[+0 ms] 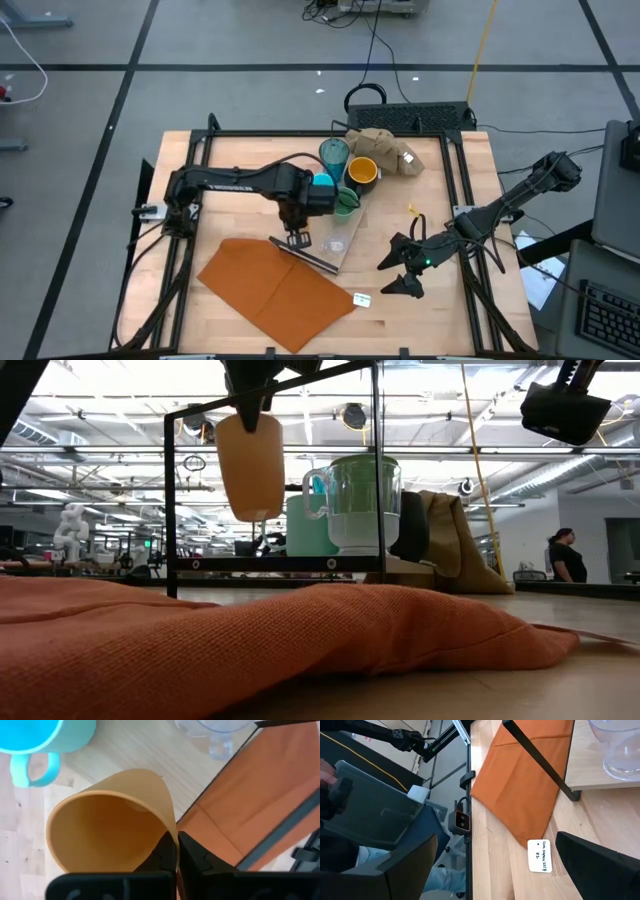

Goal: Stack small to large cups/mugs on shelf
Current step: Put the orange cup on the shelf

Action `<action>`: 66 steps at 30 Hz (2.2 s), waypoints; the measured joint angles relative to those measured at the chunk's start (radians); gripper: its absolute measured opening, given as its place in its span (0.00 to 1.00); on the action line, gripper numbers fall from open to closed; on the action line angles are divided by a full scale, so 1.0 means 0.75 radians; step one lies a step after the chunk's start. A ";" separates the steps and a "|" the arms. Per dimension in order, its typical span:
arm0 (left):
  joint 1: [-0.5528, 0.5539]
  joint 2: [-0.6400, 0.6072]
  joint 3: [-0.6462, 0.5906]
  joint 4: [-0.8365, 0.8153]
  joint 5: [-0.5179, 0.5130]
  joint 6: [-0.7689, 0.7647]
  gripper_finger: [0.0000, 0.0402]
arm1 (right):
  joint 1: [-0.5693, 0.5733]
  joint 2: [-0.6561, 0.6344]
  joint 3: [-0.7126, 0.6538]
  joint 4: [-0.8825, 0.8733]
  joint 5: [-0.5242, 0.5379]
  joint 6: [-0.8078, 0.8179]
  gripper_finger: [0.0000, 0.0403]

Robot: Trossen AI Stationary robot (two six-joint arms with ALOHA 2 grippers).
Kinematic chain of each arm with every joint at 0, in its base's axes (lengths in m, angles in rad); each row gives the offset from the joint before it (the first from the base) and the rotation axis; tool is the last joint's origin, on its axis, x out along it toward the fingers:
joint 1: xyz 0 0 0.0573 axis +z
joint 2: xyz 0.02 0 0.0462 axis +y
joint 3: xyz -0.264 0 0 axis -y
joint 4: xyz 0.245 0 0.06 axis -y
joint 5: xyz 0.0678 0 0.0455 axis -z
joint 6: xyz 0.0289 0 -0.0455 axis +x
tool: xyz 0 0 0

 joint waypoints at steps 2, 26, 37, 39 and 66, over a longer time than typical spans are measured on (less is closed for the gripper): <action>0.014 0.003 0.000 0.001 -0.002 0.004 0.00 | 0.000 0.000 0.000 0.001 0.000 -0.001 0.99; 0.032 0.112 -0.001 0.022 0.066 0.121 0.01 | 0.000 0.000 -0.001 -0.001 0.002 0.007 0.99; 0.032 0.112 -0.001 0.042 0.076 0.112 0.01 | 0.000 0.000 -0.001 0.000 0.002 0.005 0.99; 0.032 0.112 -0.001 0.056 0.077 0.110 0.01 | 0.000 0.000 -0.001 0.000 0.002 0.005 0.99; 0.001 0.107 -0.123 0.142 0.147 0.070 0.04 | 0.000 0.001 -0.001 0.000 0.002 -0.001 0.99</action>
